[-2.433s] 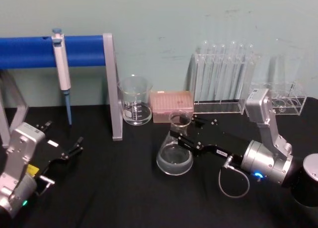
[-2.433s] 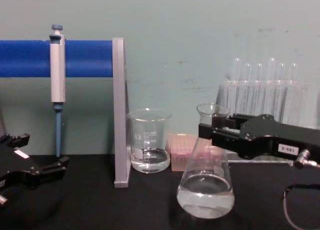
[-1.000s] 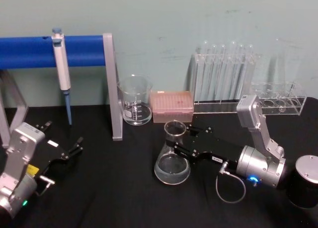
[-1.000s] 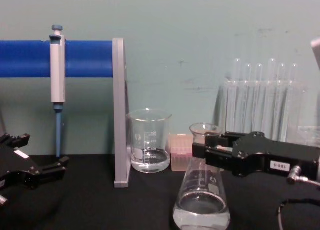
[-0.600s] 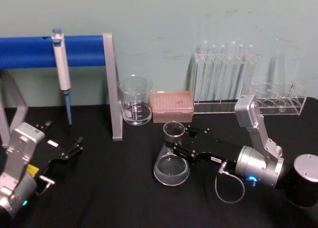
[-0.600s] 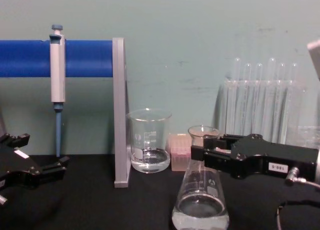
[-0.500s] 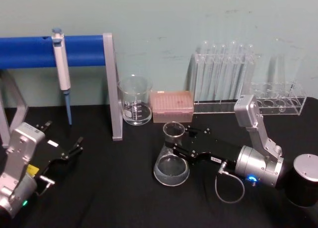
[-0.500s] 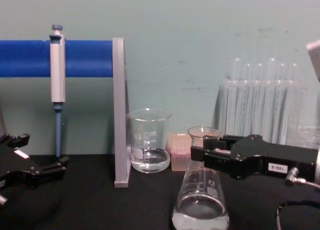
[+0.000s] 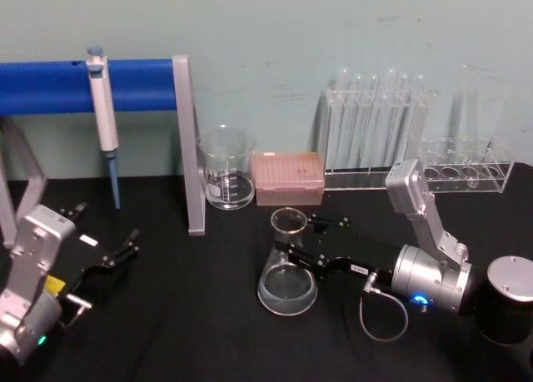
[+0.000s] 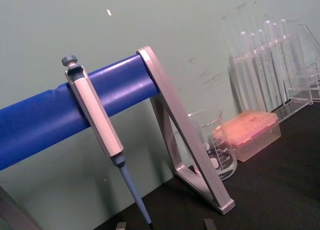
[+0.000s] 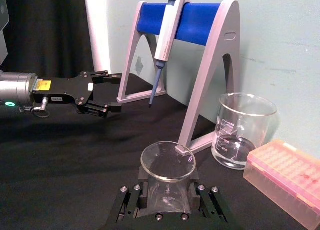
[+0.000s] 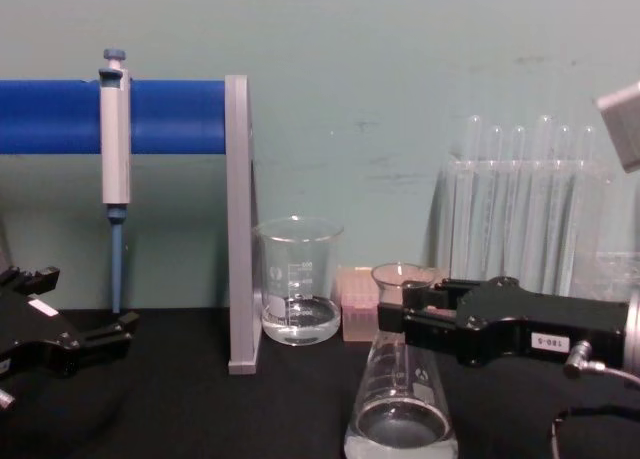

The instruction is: Grasp the erlenmeyer flask with one hand, shake it three times, then place it back.

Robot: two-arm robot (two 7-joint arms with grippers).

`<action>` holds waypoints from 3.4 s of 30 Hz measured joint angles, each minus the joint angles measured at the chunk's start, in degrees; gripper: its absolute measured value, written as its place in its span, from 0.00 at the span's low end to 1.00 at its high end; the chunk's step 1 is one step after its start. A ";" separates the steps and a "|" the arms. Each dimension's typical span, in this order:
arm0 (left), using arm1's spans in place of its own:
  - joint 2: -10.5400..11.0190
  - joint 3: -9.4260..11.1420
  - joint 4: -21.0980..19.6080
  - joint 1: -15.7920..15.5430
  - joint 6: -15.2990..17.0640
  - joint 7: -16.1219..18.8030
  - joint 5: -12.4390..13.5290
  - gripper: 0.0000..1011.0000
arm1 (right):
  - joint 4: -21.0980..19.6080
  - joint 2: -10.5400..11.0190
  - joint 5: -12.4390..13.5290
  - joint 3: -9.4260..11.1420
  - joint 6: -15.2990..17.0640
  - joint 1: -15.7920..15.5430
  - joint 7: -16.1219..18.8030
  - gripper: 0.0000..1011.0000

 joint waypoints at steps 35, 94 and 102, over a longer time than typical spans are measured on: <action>0.00 0.00 0.00 0.00 0.00 0.00 0.00 0.99 | -0.35 0.14 -0.53 -0.31 0.49 -0.08 -0.52 0.45; 0.00 0.00 0.00 0.00 0.00 0.00 0.00 0.99 | -1.60 1.01 -0.29 -0.30 0.56 -0.78 -0.03 0.99; 0.00 0.00 0.00 0.00 0.00 0.00 0.00 0.99 | -4.00 2.41 0.22 0.18 1.22 -2.26 -0.39 0.99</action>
